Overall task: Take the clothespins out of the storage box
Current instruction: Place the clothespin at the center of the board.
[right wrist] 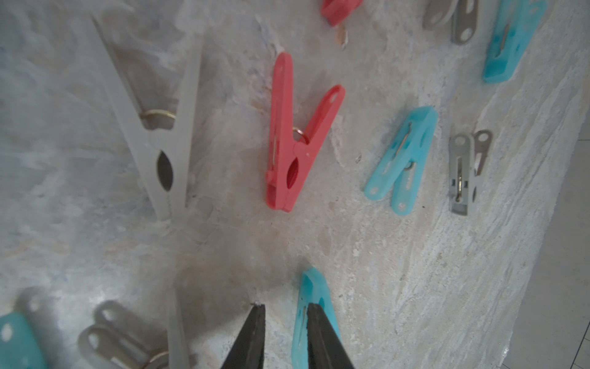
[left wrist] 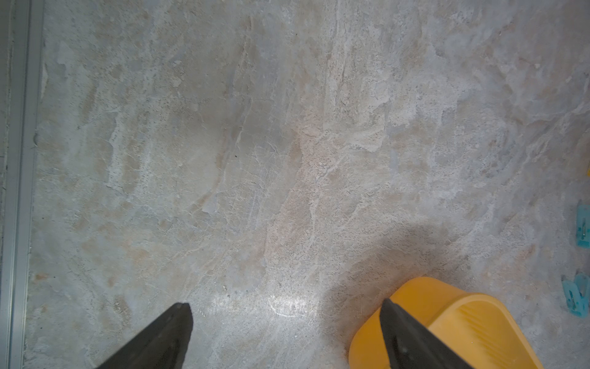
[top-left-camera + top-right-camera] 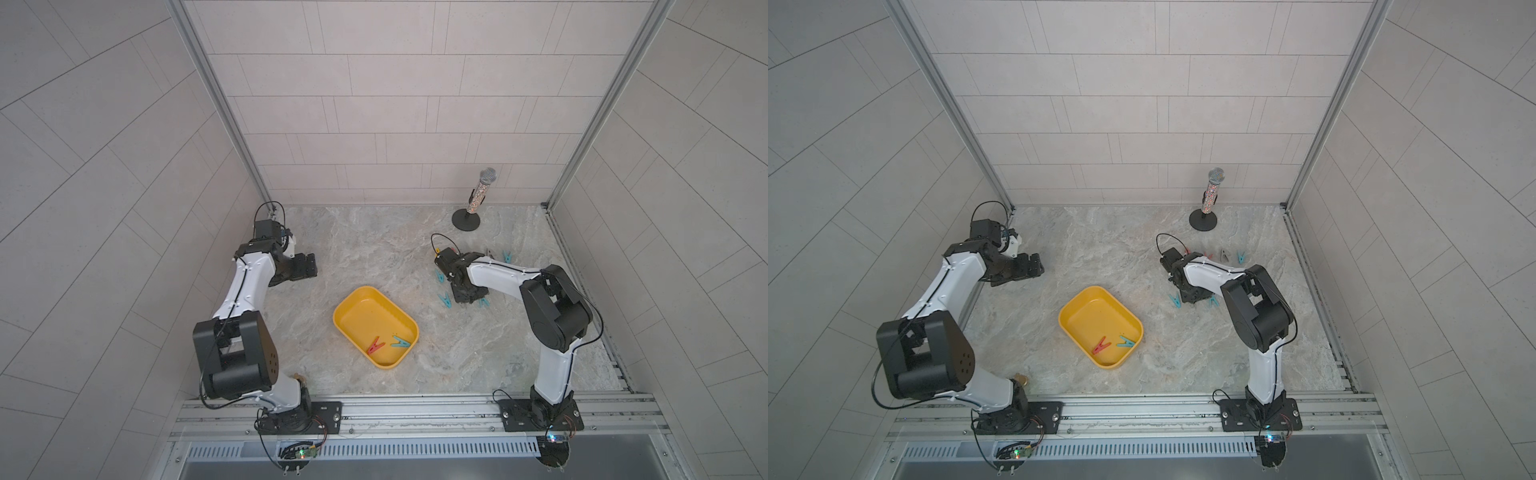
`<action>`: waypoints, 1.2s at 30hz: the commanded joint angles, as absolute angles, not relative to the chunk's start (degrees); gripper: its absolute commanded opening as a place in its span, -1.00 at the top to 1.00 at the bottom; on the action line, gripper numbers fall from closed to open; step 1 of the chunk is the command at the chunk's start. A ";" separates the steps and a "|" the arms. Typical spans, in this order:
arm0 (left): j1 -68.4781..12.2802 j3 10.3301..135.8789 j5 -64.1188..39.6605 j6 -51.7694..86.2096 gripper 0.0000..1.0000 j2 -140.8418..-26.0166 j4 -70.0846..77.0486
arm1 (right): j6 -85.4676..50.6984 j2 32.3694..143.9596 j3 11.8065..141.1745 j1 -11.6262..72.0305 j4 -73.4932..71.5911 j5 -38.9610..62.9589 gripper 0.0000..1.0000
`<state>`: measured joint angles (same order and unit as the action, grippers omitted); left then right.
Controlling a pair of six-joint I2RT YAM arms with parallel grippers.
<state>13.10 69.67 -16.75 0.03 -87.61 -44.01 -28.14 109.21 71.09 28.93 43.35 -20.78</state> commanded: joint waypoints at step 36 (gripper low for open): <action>13.53 69.10 -18.02 -0.42 -1.00 -86.57 -44.96 | -24.25 104.59 65.27 16.68 40.69 -1.14 0.40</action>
